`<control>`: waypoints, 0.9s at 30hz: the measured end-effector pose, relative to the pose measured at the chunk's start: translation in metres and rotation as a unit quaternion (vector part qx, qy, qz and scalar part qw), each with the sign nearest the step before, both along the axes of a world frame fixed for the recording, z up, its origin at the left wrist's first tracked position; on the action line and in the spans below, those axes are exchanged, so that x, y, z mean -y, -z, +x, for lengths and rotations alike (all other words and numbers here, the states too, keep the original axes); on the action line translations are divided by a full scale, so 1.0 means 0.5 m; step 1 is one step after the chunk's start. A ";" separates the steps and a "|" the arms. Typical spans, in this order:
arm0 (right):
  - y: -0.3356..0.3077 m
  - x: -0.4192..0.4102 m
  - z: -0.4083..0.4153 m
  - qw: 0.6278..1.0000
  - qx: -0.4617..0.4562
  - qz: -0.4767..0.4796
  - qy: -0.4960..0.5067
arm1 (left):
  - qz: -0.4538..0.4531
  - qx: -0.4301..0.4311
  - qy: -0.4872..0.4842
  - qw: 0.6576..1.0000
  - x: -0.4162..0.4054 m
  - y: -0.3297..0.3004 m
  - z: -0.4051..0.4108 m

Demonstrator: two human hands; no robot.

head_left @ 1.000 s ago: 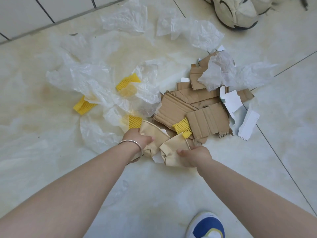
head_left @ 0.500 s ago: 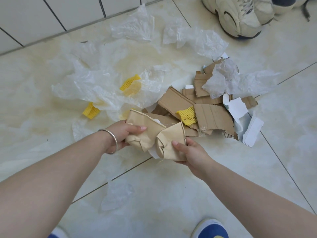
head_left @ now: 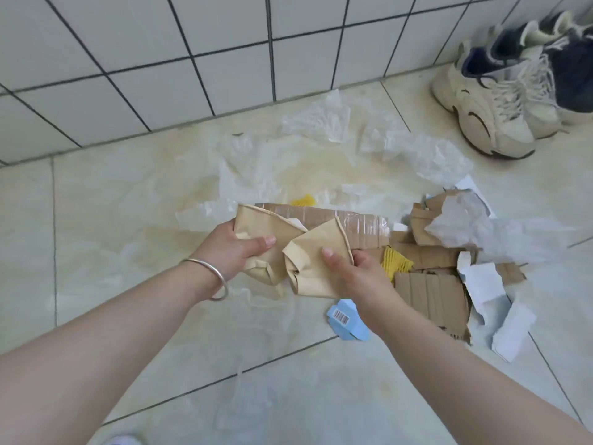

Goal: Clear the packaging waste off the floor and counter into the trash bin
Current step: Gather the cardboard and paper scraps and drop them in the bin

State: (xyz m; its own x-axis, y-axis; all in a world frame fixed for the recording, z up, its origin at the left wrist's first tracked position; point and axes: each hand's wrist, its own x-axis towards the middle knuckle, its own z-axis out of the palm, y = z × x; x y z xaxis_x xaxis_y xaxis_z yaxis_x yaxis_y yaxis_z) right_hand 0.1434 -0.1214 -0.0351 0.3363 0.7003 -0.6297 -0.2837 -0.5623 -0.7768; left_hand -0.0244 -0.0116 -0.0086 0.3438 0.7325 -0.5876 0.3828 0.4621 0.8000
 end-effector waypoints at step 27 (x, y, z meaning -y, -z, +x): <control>-0.393 -0.518 -0.931 0.945 0.017 0.186 -0.270 | 0.175 -0.083 -0.436 0.879 -0.179 -0.351 -0.916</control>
